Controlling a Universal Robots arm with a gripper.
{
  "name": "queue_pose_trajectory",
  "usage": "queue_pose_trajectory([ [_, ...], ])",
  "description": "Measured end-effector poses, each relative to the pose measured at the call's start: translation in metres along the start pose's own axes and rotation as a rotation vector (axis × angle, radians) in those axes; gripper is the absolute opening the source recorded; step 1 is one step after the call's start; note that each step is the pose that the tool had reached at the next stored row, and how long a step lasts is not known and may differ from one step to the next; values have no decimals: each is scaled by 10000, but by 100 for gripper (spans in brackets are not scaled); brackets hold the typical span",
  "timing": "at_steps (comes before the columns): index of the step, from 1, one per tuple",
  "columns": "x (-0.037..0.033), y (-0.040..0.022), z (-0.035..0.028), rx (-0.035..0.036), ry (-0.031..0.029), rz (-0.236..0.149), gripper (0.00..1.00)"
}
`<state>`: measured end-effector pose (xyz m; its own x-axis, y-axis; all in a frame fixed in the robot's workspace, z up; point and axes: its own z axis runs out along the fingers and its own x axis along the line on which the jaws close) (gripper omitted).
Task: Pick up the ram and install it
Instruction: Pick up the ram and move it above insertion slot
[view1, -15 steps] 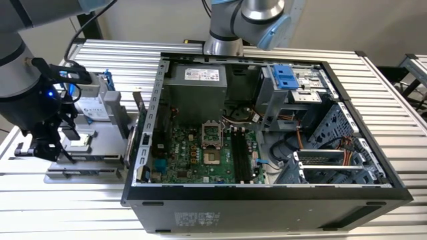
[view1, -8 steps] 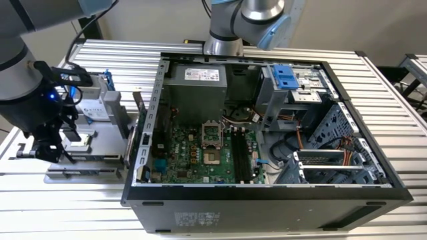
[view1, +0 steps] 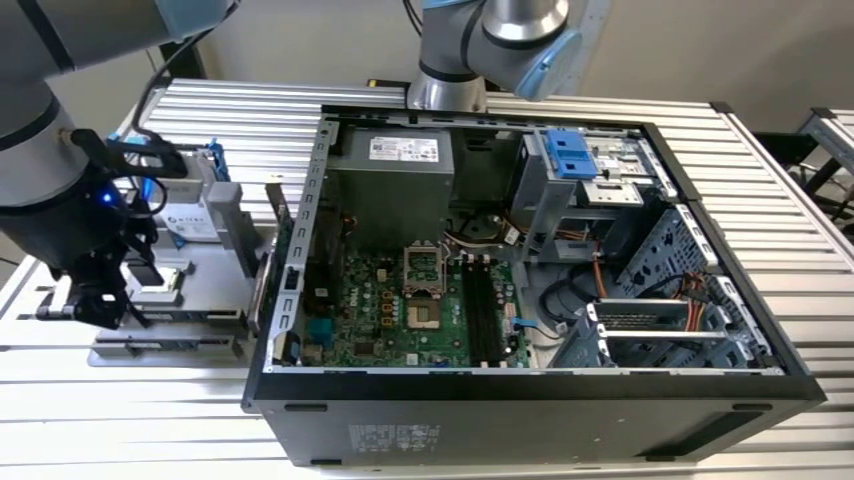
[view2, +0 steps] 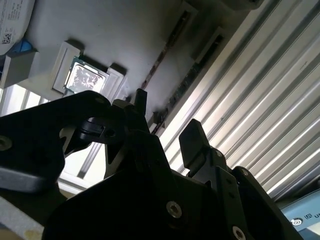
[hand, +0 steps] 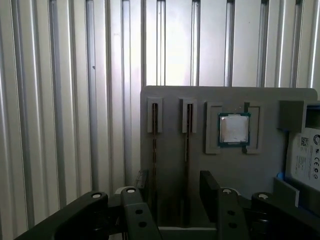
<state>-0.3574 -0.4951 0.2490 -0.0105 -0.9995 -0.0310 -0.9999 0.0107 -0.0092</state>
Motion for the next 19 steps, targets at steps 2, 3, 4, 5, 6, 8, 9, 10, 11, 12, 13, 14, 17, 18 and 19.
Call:
queue_pose_trajectory([
  [2,6,0,20,2,-1,1,100],
  [3,9,1,29,1,-1,1,100],
  [4,13,1,37,0,0,1,100],
  [5,16,1,45,1,0,1,100],
  [6,19,0,53,1,-1,1,100],
  [8,25,1,68,-1,-1,1,100],
  [9,28,1,75,-1,-1,1,100],
  [10,30,1,82,-1,-1,1,100],
  [11,33,1,89,-1,-1,2,100],
  [12,34,1,97,-1,-2,1,100],
  [13,36,1,104,-3,-2,1,100],
  [14,38,1,111,-7,0,1,100],
  [17,46,1,145,-9,-1,1,100],
  [18,49,1,158,-10,-2,1,100],
  [19,52,1,168,-12,-1,1,100],
])
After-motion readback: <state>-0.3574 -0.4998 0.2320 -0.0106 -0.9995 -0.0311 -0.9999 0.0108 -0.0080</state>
